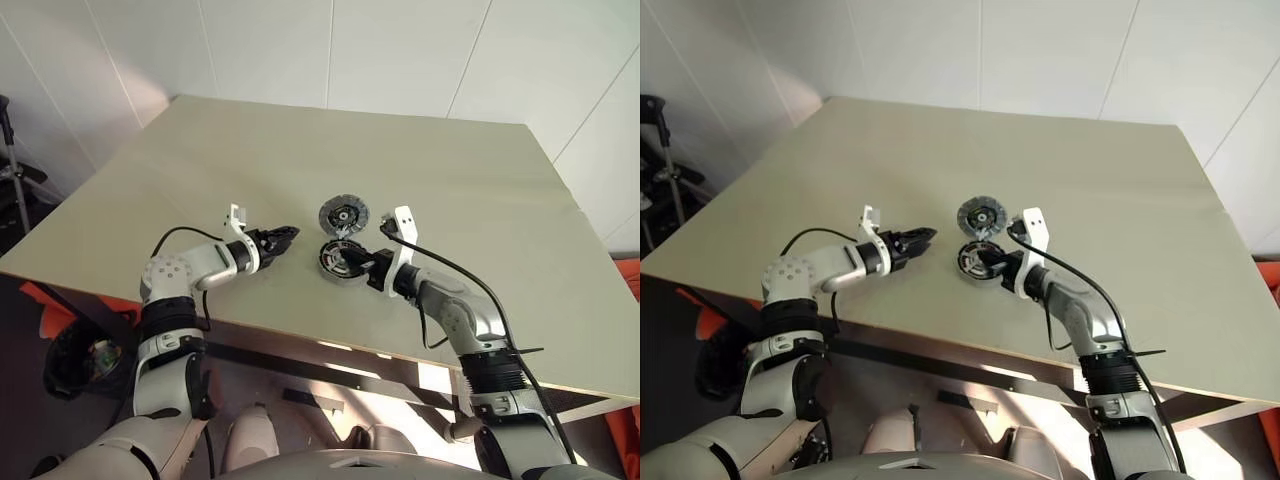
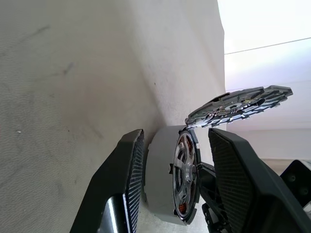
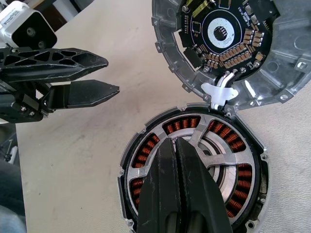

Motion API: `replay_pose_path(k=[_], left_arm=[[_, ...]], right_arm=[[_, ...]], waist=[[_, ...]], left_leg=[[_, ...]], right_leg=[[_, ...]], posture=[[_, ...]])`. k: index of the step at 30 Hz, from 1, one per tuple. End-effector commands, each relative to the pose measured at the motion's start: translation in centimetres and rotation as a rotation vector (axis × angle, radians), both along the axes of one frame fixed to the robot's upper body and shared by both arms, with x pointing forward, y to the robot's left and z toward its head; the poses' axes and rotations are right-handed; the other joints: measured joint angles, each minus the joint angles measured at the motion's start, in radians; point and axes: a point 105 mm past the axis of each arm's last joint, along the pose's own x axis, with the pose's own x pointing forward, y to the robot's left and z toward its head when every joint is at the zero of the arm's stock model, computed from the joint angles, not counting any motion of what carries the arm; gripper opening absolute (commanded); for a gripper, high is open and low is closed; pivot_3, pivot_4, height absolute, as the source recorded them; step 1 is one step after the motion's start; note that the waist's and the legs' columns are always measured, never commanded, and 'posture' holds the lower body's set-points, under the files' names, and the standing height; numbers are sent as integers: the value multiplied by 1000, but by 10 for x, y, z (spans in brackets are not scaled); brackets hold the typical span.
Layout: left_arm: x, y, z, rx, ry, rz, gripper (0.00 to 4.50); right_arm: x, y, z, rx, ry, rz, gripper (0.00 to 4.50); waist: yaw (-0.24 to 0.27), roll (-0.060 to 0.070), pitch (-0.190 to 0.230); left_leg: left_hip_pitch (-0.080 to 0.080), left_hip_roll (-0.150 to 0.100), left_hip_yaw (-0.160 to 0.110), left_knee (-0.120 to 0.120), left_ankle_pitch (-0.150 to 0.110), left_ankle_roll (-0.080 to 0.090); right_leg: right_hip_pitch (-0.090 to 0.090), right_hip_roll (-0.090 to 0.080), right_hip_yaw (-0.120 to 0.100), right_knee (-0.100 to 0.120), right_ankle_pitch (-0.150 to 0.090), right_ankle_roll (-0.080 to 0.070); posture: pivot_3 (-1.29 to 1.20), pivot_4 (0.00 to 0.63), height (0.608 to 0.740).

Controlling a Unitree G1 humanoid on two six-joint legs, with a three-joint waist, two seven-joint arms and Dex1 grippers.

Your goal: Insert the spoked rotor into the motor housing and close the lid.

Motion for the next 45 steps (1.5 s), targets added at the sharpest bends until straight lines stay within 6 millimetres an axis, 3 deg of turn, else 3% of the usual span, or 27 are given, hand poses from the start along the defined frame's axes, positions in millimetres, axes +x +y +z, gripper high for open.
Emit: replay_pose_path(k=[1, 9, 11, 16, 23, 32, 40, 45], left_arm=[[5, 5, 11, -3, -50, 22, 2257], [6, 5, 12, -9, -60, 33, 2257], [6, 6, 12, -10, -62, 38, 2257], [5, 18, 13, 3, -77, 74, 2257], [1, 33, 21, 131, -200, 94, 2257], [7, 46, 35, 314, -415, 112, 2257], [19, 77, 58, 419, -527, 204, 2257], [22, 82, 70, 446, -570, 218, 2257]], right_arm=[[6, -5, 13, -18, -41, -3, 0], [6, 5, 55, 3, -164, 50, 0], [9, -2, 51, -13, -150, 23, 0], [10, -40, 9, -158, -37, -76, 0], [4, -64, 6, -196, -27, -103, 0], [-3, -49, 17, -178, -54, -46, 0], [-13, -31, 2, -170, -12, 3, 0], [-13, -16, 1, -156, -11, 42, 0]], waist=[[0, 0, 0], [1, 0, 0], [1, 0, 0], [5, 0, 0], [0, 0, 0], [1, 0, 1], [-1, 0, 1], [-5, 0, 1]], left_leg=[[0, 0, 0, 0, 0, 0], [-4, 0, -1, 0, 0, 0], [-4, 0, -1, -1, 0, 0], [-4, -1, -1, 0, 0, 0], [-2, 1, 0, 0, 0, 0], [-2, 0, 0, 0, 0, 0], [-2, 3, 0, 0, 0, 0], [-1, 3, 0, 0, 0, 0]], right_leg=[[0, 0, 0, 0, 0, 0], [-4, 1, 0, 0, 1, 1], [-4, 1, 0, 0, 1, 1], [-2, 0, 0, -1, 0, 0], [-2, 1, 0, 0, 0, 0], [-2, 1, 0, 0, 0, 0], [-2, 2, 0, 0, 0, 0], [-2, 3, 0, 1, 0, 0]], posture=[[0, 0, 740], [0, 0, 740], [0, 0, 740], [0, 0, 740], [0, 0, 740], [0, 0, 740], [0, 0, 740], [0, 0, 740]])
